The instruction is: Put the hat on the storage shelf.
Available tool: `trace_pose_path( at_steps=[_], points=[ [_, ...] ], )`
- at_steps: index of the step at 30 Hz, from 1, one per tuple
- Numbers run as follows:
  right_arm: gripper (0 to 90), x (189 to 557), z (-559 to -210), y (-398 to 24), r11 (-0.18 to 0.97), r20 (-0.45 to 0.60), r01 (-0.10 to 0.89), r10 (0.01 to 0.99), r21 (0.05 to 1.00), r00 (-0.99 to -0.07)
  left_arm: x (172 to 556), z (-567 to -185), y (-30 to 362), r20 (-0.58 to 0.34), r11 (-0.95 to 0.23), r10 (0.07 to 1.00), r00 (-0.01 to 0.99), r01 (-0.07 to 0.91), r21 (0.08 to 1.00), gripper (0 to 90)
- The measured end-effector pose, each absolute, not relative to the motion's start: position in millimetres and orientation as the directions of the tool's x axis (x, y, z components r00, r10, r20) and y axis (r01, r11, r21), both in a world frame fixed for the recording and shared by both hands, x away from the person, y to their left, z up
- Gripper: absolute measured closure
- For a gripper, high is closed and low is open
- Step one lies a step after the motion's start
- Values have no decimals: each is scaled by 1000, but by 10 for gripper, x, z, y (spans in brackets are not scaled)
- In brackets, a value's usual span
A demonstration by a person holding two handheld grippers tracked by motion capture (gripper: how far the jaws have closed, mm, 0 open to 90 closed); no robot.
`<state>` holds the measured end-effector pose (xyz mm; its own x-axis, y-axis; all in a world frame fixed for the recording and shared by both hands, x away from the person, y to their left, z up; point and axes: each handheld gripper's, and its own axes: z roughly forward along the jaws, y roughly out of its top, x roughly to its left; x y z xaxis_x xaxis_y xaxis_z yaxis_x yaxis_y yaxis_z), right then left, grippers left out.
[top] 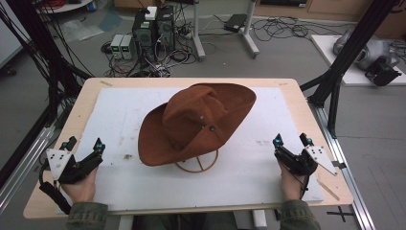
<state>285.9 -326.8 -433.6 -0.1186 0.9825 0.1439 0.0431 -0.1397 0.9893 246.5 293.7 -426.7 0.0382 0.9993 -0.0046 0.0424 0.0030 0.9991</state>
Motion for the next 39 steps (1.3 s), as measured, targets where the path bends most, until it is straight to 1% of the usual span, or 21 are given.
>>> trace_pose_path(
  at_steps=[4, 20, 29, 33, 39],
  points=[
    [84, 2858, -4336, -3260, -143, 147, 44, 982, 989, -122, 2457, -4279, 2914, 10, -12, 999, 42, 49, 999, 200],
    [84, 2871, -4335, -3198, -129, 135, 50, 981, 990, -140, 2387, -4269, 2887, 4, -6, 998, 57, 34, 999, 212],
    [84, 2890, -4343, -3221, -124, 130, 50, 983, 991, -133, 2397, -4276, 2880, 0, -3, 998, 65, 47, 999, 211],
    [84, 2892, -4346, -3223, -126, 132, 52, 983, 991, -131, 2398, -4277, 2871, 15, -18, 998, 67, 55, 998, 208],
    [84, 2895, -4350, -3217, -123, 130, 57, 982, 991, -135, 2416, -4288, 2877, -3, -2, 997, 76, 68, 998, 207]
  ],
)
